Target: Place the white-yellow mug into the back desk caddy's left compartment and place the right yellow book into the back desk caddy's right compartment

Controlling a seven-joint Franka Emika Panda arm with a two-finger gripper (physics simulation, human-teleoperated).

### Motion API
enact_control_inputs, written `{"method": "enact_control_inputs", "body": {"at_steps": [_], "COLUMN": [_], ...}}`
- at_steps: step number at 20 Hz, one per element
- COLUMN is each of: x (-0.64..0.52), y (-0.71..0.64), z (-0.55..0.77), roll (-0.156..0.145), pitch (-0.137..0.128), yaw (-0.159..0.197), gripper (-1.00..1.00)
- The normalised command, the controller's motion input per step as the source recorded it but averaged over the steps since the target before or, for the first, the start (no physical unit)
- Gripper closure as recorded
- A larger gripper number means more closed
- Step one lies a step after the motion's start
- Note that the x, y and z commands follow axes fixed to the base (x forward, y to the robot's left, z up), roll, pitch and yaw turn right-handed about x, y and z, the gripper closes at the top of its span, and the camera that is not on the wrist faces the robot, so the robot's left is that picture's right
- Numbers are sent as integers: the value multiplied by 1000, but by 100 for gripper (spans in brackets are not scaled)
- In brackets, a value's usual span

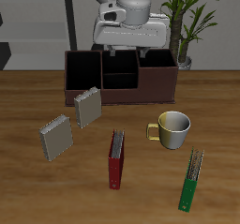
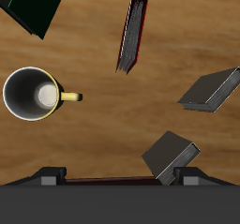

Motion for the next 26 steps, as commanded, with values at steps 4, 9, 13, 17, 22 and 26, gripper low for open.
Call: {"method": "enact_control_inputs", "body": {"at_steps": [4,9,13,17,22,26], "x": [78,140,39,140,95,23], "y": [30,159,354,499,518,739], "z": [-7,-98,-114,-201,-161,-296], "roll": [-16,-10,11,11,12,25], "pitch": [-2,14,-33,10,-15,-21], "yaw": [-13,-70,-24,3,12,75], "gripper": [-100,-100,-100,-100,-100,-100]}}
